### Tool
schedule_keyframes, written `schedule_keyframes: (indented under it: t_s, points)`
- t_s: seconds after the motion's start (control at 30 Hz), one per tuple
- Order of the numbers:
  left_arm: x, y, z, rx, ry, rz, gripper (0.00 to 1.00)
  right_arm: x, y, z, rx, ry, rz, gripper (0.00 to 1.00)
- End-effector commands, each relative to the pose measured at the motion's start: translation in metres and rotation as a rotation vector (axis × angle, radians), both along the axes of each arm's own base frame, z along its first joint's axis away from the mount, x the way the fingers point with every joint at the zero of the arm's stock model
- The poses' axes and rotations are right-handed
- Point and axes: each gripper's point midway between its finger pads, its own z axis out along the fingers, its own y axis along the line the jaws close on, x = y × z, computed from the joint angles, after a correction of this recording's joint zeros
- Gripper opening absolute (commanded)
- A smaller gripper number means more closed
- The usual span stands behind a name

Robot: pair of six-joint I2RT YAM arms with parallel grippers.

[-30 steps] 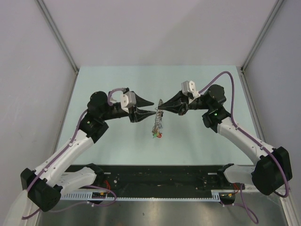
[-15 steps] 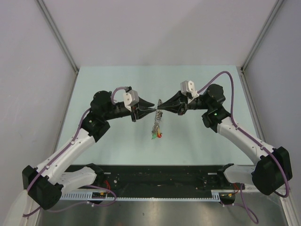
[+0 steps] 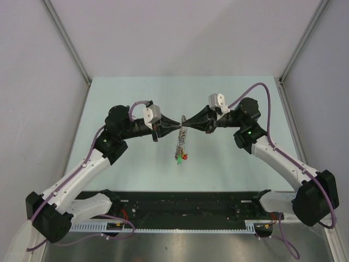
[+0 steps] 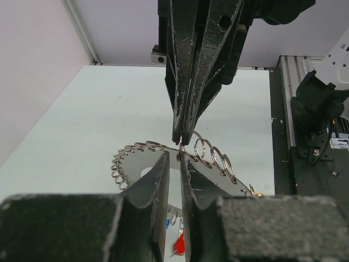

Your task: Put the keys on the keyring

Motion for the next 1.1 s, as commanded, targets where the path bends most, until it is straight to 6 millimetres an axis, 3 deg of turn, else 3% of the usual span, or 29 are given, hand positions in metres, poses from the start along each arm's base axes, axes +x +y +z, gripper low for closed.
schedule_keyframes:
  t_s: [0.0, 0.33, 0.57, 0.7, 1.07]
  points:
    - [-0.002, -0.004, 0.004, -0.011, -0.023, -0.021, 0.13, -0.004, 0.001, 0.036, 0.066, -0.115, -0.004, 0.00]
    - [-0.004, -0.007, 0.004, -0.012, -0.022, -0.028, 0.13, -0.003, 0.006, 0.032, 0.054, -0.103, 0.006, 0.00]
    - [-0.004, -0.007, 0.004, -0.011, -0.025, -0.024, 0.00, -0.004, 0.008, 0.032, 0.050, -0.102, 0.003, 0.00]
    - [-0.002, -0.005, 0.005, -0.020, -0.029, -0.002, 0.00, 0.001, 0.006, 0.034, 0.054, -0.080, -0.039, 0.00]
    - [0.017, 0.004, 0.008, -0.067, -0.022, 0.137, 0.00, 0.032, -0.028, 0.061, 0.123, 0.029, -0.331, 0.50]
